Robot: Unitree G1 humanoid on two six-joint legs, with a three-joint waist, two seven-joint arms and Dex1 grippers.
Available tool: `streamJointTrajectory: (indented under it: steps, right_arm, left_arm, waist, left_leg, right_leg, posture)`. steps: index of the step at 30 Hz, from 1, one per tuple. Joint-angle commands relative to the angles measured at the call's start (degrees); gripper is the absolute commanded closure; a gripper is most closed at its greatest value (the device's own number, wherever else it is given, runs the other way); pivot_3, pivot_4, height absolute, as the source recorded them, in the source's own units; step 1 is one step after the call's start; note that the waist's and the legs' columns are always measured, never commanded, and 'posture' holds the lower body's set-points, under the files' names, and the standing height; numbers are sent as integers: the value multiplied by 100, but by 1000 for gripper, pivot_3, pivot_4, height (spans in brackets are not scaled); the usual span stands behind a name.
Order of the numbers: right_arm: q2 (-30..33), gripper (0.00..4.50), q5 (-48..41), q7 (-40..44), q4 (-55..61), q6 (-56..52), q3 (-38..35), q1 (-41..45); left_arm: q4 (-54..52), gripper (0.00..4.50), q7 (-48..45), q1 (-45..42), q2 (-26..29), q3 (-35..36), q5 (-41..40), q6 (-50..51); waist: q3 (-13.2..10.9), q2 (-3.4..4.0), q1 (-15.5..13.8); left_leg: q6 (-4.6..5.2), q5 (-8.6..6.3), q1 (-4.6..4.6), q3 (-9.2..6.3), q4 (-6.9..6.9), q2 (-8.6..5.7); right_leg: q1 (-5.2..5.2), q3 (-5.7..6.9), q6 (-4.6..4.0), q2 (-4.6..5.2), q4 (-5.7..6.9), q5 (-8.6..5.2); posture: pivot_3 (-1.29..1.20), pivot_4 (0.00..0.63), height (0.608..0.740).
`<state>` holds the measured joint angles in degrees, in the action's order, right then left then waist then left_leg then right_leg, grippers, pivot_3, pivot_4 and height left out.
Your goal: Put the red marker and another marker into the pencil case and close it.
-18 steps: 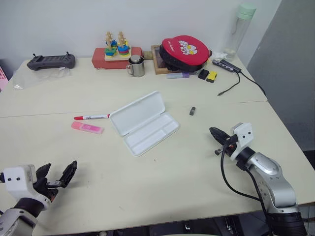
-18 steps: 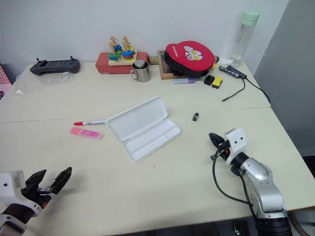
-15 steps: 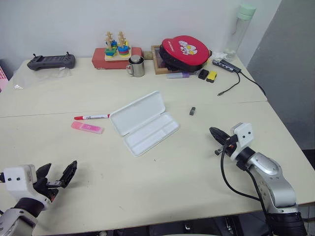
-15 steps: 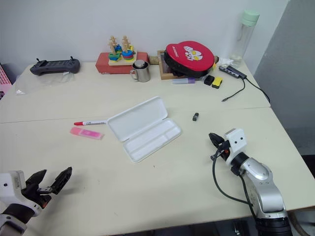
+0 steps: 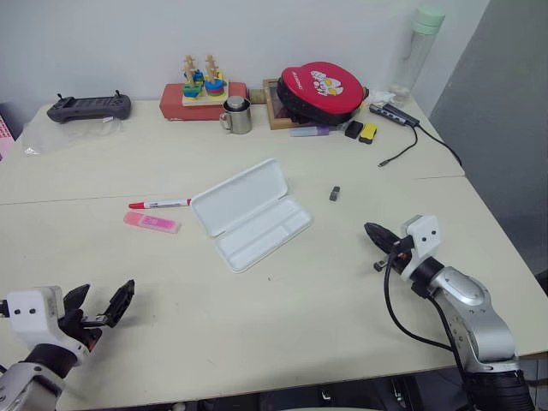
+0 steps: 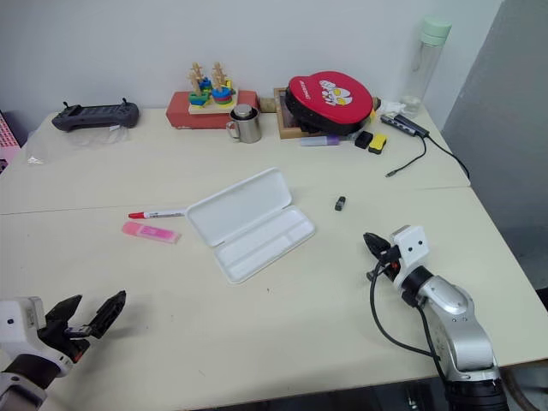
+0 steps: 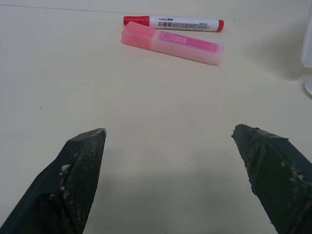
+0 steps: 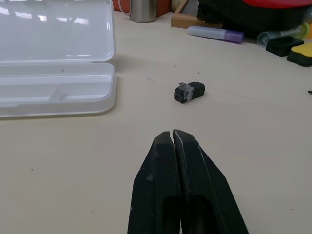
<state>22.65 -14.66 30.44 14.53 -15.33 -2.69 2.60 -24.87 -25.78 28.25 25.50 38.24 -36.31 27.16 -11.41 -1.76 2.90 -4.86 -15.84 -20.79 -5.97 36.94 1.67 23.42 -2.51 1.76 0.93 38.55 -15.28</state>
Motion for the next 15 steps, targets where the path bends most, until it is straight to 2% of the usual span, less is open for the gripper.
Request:
streamJointTrajectory:
  steps: [1, 15]
  right_arm:
    - [54, 4459, -19, 55, -7, 140, -84, -42]
    - [99, 4459, -8, -60, 89, -256, -37, 16]
  left_arm:
    - [-227, 0, 46, 17, 42, 12, -2, 9]
    - [-313, 0, 87, -37, 125, 56, -83, 170]
  waist:
    - [0, 0, 0]
    - [0, 0, -1]
  left_leg:
    - [0, 0, 0, 0, 0, 0]
    - [0, 0, 0, 0, 0, 0]
  right_leg:
    - [0, 0, 0, 0, 0, 0]
    - [0, 0, 0, 0, 0, 0]
  posture:
    - [0, 150, 740]
    - [0, 150, 740]
